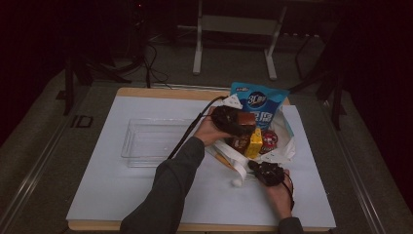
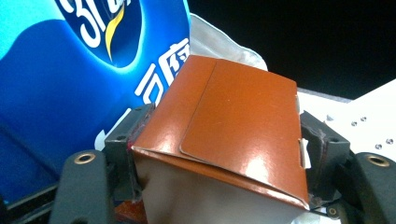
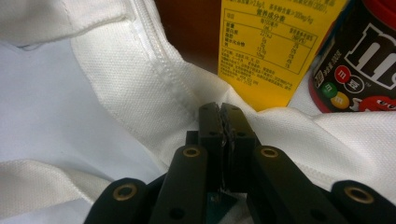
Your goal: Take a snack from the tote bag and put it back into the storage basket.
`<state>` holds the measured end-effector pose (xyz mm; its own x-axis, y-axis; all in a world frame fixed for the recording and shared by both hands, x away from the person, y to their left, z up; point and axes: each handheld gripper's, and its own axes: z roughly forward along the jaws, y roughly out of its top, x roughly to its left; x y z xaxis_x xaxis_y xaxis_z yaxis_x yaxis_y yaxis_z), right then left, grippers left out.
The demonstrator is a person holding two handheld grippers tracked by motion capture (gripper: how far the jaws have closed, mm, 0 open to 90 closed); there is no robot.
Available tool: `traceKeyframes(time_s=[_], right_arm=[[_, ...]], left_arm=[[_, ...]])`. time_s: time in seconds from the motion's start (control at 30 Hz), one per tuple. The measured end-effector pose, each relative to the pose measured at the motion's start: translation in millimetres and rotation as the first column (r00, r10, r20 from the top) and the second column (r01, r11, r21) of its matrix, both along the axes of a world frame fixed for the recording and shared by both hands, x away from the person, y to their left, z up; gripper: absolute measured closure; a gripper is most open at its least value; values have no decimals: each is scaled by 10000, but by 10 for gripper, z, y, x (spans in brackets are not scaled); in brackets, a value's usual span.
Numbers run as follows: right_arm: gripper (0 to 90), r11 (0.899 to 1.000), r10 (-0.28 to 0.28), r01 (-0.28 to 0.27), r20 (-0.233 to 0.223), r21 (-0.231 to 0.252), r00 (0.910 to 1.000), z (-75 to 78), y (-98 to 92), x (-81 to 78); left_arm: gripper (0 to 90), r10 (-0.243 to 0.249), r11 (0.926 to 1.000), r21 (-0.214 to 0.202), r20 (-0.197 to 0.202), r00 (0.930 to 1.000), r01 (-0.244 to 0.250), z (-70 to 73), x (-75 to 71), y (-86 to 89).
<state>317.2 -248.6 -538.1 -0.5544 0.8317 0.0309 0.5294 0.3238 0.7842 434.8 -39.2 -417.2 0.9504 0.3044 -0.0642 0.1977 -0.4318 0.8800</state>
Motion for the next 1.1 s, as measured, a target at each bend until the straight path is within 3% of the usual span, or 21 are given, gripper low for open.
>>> traceKeyframes(time_s=[0.17,0.53,1.1], right_arm=[[878,10000,1,-1,9,-5,10000,0,1,0],[878,10000,3,-3,16,10,10000,-1,0,0],[878,10000,9,-9,46,-26,10000,0,1,-1]], left_arm=[[408,5,10000,3,267,9996,-5,7,-49,23],[421,230,9997,-111,527,9983,-224,23,-101,32],[426,658,9928,-1050,779,9948,-575,351,-196,305]])
